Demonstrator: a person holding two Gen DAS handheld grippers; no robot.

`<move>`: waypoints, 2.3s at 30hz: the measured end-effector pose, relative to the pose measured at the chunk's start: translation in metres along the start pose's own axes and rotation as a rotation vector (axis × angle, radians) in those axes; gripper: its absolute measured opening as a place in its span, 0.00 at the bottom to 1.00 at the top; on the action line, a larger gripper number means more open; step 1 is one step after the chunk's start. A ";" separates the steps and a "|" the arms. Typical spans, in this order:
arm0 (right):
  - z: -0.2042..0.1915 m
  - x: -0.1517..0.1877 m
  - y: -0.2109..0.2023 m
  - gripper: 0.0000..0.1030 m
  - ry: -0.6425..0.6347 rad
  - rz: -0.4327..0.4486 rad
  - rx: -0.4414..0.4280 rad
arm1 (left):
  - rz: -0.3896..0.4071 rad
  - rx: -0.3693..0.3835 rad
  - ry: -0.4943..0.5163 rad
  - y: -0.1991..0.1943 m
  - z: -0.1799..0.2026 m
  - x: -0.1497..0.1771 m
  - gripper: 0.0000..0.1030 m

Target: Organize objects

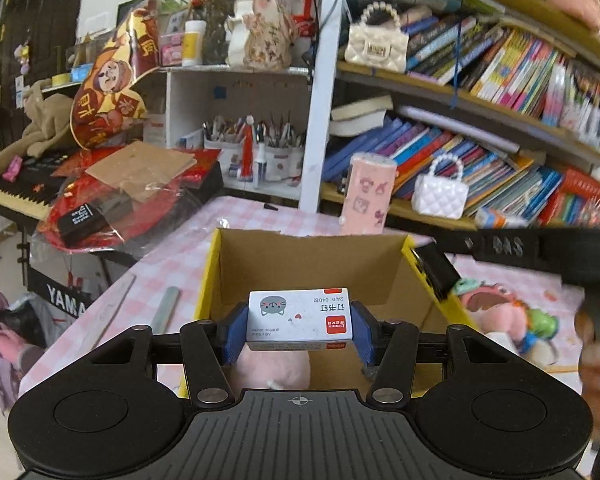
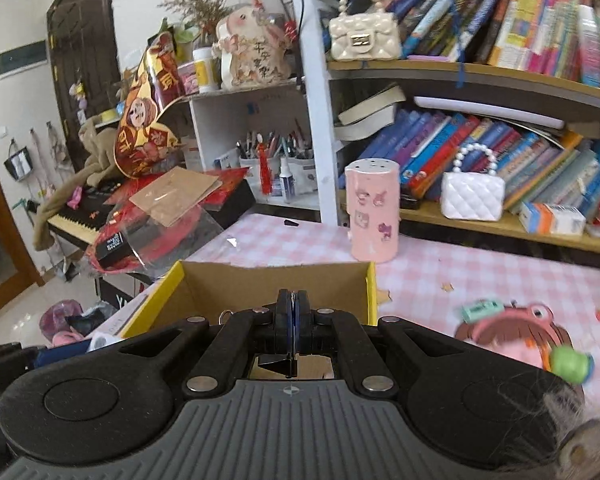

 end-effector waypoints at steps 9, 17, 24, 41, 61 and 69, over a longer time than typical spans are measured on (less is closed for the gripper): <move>0.012 -0.005 0.091 0.02 -0.158 -0.211 -0.083 | -0.115 -0.030 0.091 0.052 0.026 0.008 0.51; 0.020 0.004 0.143 0.02 -0.192 -0.354 -0.100 | -0.185 -0.058 0.109 0.074 0.032 0.016 0.51; 0.019 0.010 0.167 0.02 -0.236 -0.432 -0.101 | -0.211 -0.078 0.117 0.082 0.032 0.020 0.52; 0.029 0.009 0.166 0.10 -0.141 -0.439 -0.091 | -0.116 -0.082 0.030 0.067 0.020 0.005 0.66; -0.021 -0.018 0.034 0.39 -0.067 -0.110 -0.087 | 0.024 -0.101 -0.041 -0.025 -0.032 0.003 0.80; -0.041 0.005 -0.031 0.59 -0.075 0.017 0.007 | 0.023 -0.170 -0.099 -0.064 -0.066 0.025 0.85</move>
Point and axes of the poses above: each gripper's, at about its wrist camera, not at the fingertips, and y roughly the way its jaws point, z to its right, x to its underside, the point moved 5 cm from there along y, roughly the way its jaws point, and after that the axes turned 9 degrees about -x, right-handed, at the moved point
